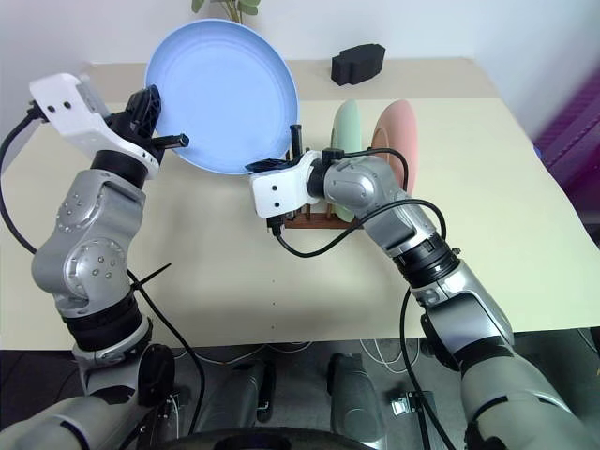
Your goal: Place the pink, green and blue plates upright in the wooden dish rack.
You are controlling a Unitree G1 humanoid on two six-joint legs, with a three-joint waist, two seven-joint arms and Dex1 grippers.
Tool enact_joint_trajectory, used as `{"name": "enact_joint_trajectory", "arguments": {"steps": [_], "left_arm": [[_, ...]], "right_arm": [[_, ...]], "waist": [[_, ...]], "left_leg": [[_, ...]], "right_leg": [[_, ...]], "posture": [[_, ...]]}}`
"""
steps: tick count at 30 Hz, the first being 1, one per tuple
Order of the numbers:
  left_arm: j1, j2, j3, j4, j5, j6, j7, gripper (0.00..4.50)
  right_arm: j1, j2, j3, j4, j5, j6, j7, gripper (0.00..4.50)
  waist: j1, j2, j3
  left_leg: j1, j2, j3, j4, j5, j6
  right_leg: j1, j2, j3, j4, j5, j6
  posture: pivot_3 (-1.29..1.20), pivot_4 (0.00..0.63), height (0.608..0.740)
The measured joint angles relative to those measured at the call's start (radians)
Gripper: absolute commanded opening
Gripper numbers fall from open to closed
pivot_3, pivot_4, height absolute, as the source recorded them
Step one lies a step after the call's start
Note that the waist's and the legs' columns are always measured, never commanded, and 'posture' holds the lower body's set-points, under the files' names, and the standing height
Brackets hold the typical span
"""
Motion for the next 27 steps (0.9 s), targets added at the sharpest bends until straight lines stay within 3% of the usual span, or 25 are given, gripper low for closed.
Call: {"name": "enact_joint_trajectory", "arguments": {"steps": [1, 8, 13, 19, 27], "left_arm": [[0.001, -0.002, 0.0, -0.003, -0.006, 0.0, -0.002, 0.96], [0.018, 0.0, 0.008, -0.015, -0.045, -0.027, -0.02, 4.48], [0.052, 0.05, 0.005, -0.024, -0.04, -0.069, -0.046, 4.48], [0.212, 0.136, 0.004, -0.049, -0.033, -0.163, -0.168, 4.48], [0.413, 0.236, -0.105, -0.049, 0.072, -0.288, -0.307, 4.48]], "right_arm": [[0.0, 0.001, 0.0, 0.0, -0.003, -0.006, -0.007, 0.0], [0.0, 0.001, -0.005, 0.016, -0.037, -0.053, -0.056, 0.0], [-0.007, -0.001, -0.007, 0.044, -0.055, -0.091, -0.088, 0.0], [-0.053, 0.009, -0.066, 0.09, -0.022, -0.119, -0.139, 0.0], [-0.103, 0.102, -0.243, 0.021, 0.32, -0.002, -0.093, 0.0]], "waist": [[0.0, 0.0, 0.0], [0.0, 0.0, 0.0], [-0.003, 0.0, 0.0], [-0.004, 0.0, 0.0], [0.0, 0.0, 0.0]], "left_leg": [[0.0, 0.0, 0.0, 0.0, 0.0, 0.0], [0.0, 0.0, 0.0, 0.0, 0.0, 0.0], [0.001, 0.0, 0.0, -0.001, 0.0, 0.0], [0.001, 0.0, 0.0, -0.001, 0.0, 0.0], [0.001, 0.002, 0.0, -0.001, 0.0, 0.0]], "right_leg": [[0.0, 0.0, 0.0, 0.0, 0.0, 0.0], [0.0, 0.0, 0.0, 0.0, 0.0, 0.0], [0.0, 0.0, 0.0, 0.0, 0.0, 0.0], [0.0, 0.0, 0.001, 0.0, 0.0, -0.001], [0.0, 0.0, 0.001, 0.0, -0.002, -0.004]], "posture": [[0.0, 0.15, 0.734], [0.0, 0.15, 0.734], [0.0, 0.15, 0.734], [0.0, 0.15, 0.734], [0.0, 0.15, 0.734]]}}
